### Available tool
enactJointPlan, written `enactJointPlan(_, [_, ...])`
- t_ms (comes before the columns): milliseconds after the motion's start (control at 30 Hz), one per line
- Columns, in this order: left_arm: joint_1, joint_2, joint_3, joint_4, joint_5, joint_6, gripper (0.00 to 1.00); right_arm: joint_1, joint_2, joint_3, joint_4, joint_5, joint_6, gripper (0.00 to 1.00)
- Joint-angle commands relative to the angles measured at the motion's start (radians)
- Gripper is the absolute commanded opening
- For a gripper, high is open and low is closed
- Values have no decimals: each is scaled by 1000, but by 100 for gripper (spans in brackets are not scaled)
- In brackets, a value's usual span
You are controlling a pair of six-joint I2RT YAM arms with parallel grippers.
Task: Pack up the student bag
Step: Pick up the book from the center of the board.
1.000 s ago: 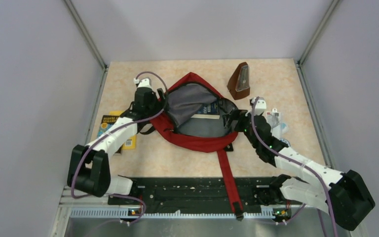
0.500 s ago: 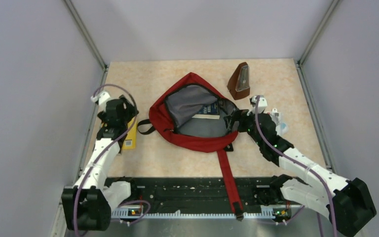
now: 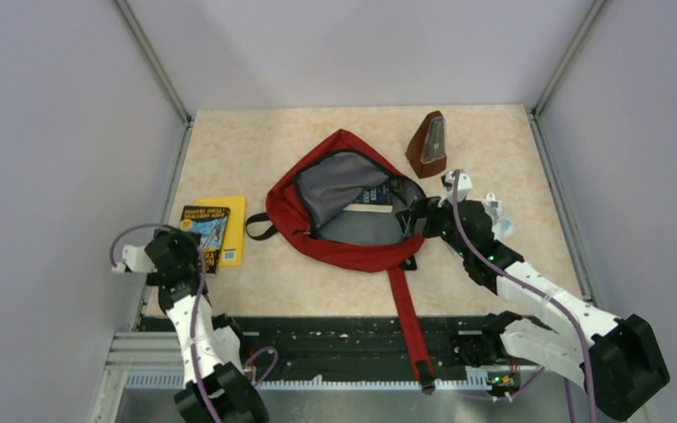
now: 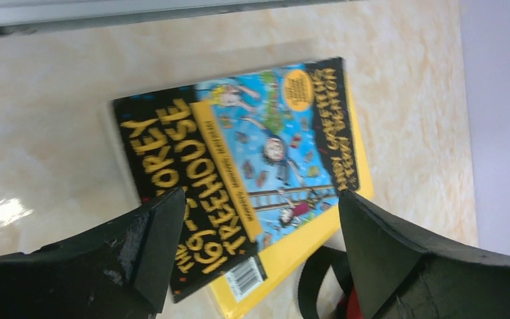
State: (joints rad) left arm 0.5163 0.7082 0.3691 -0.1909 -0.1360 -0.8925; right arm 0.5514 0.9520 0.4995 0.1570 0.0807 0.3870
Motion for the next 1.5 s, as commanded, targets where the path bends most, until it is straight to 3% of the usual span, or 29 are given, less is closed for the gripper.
enactJointPlan(0, [141,-65,-88,47,126,-94,90,-15,26,58,33,-44,-3,99])
enactJointPlan(300, [223,-95,-154,69,95,-85,89,-17,88,89,15,-75,4,99])
enactJointPlan(433, [258,-35,-167,126,130,-94,89,-18,102,88,16,-76,15,99])
enactJointPlan(733, [400,104,-199,312,352,-108,89,-22,112,95,2,-101,13,99])
enactJointPlan(1133, [429,307,-203,470,395,-95,85,-25,141,108,15,-98,17,99])
enactJointPlan(1233, [429,354,-199,510,434,-106,64,-27,141,107,22,-94,17,99])
enactJointPlan(1467, [429,316,-223,538,427,-100,31,-28,138,113,21,-86,15,99])
